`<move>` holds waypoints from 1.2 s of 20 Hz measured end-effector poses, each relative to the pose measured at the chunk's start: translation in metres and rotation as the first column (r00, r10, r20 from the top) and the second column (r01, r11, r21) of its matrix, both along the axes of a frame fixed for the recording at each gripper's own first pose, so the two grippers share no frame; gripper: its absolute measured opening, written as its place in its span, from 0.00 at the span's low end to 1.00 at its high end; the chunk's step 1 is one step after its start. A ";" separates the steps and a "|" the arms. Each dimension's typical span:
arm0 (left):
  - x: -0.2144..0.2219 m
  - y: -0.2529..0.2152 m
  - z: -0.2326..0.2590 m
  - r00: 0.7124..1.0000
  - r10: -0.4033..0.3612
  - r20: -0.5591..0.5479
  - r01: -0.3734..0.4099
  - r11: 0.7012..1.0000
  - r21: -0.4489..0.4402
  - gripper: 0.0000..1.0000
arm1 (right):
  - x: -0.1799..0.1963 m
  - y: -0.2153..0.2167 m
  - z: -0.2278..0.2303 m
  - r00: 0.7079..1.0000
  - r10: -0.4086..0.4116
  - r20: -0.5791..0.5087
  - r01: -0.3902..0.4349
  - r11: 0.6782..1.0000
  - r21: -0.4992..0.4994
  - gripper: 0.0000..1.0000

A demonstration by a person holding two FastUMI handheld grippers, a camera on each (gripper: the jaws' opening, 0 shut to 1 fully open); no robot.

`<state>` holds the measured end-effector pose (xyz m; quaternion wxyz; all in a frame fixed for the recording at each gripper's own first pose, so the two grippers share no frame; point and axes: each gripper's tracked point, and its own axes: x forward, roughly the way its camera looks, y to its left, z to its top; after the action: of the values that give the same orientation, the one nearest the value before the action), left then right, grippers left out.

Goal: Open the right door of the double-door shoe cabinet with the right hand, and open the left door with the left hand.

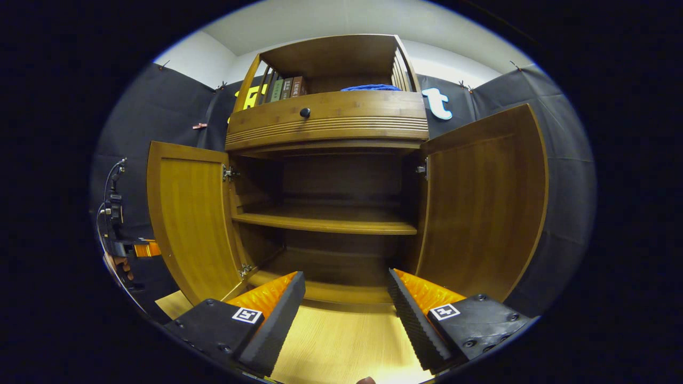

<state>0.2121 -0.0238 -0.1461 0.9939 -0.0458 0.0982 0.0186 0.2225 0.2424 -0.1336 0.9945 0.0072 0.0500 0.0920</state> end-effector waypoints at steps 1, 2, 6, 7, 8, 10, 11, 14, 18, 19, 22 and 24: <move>0.001 0.000 0.000 1.000 -0.012 0.004 0.012 1.000 -0.001 0.06 | 0.001 0.003 0.000 1.000 0.006 -0.001 -0.006 1.000 -0.003 0.98; 0.001 -0.002 0.000 1.000 -0.021 0.010 0.021 1.000 -0.006 0.06 | 0.002 0.005 0.000 1.000 0.009 0.001 -0.009 1.000 -0.005 0.98; 0.003 -0.005 0.003 0.999 -0.031 0.025 0.031 0.999 -0.015 0.08 | 0.004 0.010 0.004 1.000 0.018 0.010 -0.018 1.000 -0.017 0.98; 0.003 -0.003 0.003 0.999 -0.027 0.026 0.028 1.000 -0.012 0.08 | 0.004 0.010 0.003 1.000 0.019 0.009 -0.019 1.000 -0.020 0.98; 0.003 -0.003 0.002 0.999 -0.024 0.025 0.024 1.000 -0.011 0.08 | 0.005 0.009 0.002 1.000 0.019 0.008 -0.019 1.000 -0.021 0.98; 0.002 -0.002 0.002 1.000 -0.012 0.022 0.013 1.000 -0.010 0.08 | 0.004 0.009 0.002 1.000 0.017 0.007 -0.017 1.000 -0.021 1.00; 0.002 -0.001 0.003 1.000 -0.007 0.020 0.007 1.000 -0.007 0.08 | 0.004 0.009 0.002 1.000 0.015 0.008 -0.015 1.000 -0.019 0.98; 0.002 0.004 0.004 1.000 0.014 0.025 -0.014 1.000 0.009 0.08 | 0.003 0.007 0.005 1.000 0.014 0.016 -0.014 1.000 -0.018 0.98; 0.007 0.011 0.010 0.996 0.052 0.070 -0.054 0.998 0.029 0.12 | 0.001 0.006 0.008 0.999 0.026 0.023 -0.026 1.000 -0.012 0.98; 0.008 0.014 0.012 0.995 0.063 0.081 -0.066 0.997 0.036 0.16 | 0.001 0.006 0.009 0.999 0.029 0.025 -0.028 1.000 -0.009 0.98; 0.010 0.022 0.015 0.990 0.092 0.104 -0.100 0.993 0.069 0.42 | 0.002 0.007 0.011 0.999 0.043 0.032 -0.043 0.999 -0.005 0.98; 0.010 0.029 0.016 0.986 0.117 0.116 -0.128 0.987 0.095 0.59 | 0.003 0.008 0.011 0.998 0.058 0.033 -0.058 0.998 0.000 0.98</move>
<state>0.2222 0.0057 -0.1306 0.9958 -0.0019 0.0395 0.0821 0.2258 0.2502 -0.1223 0.9921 0.0048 0.0338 0.1208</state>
